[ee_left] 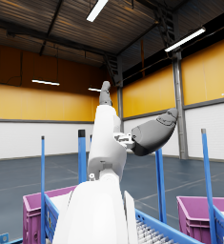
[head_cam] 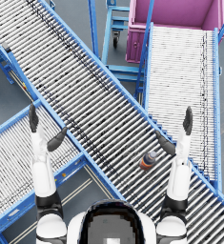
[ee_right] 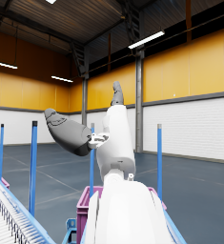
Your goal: Pick up the oil and place it on the left assembly line, put the cola on the right, and keep Sprite still
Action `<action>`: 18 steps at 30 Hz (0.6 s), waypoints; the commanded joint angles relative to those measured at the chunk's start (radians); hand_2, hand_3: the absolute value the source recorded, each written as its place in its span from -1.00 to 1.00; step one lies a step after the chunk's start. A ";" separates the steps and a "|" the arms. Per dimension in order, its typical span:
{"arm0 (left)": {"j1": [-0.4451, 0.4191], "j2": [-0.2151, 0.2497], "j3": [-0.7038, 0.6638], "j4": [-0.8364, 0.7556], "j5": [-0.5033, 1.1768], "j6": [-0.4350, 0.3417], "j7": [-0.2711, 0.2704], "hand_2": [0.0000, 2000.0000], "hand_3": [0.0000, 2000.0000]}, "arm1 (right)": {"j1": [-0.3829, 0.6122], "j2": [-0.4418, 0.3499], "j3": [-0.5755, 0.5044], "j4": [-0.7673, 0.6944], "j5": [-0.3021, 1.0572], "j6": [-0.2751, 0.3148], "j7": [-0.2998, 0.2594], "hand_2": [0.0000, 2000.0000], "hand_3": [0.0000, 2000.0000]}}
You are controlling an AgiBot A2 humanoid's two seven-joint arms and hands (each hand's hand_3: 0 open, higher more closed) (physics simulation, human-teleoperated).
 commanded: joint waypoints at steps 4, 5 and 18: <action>-0.002 0.001 -0.003 0.000 0.000 0.000 0.000 -1.00 -1.00 | -0.004 -0.003 -0.016 0.001 0.000 0.000 0.000 -1.00 -1.00; 0.007 0.000 -0.004 -0.008 0.000 0.000 0.000 -1.00 -1.00 | -0.004 -0.004 -0.013 0.002 0.000 0.000 0.000 -1.00 -1.00; 0.002 0.008 -0.001 -0.025 0.000 0.000 0.000 -1.00 -1.00 | -0.049 -0.019 -0.013 0.012 0.000 0.000 0.000 -1.00 -1.00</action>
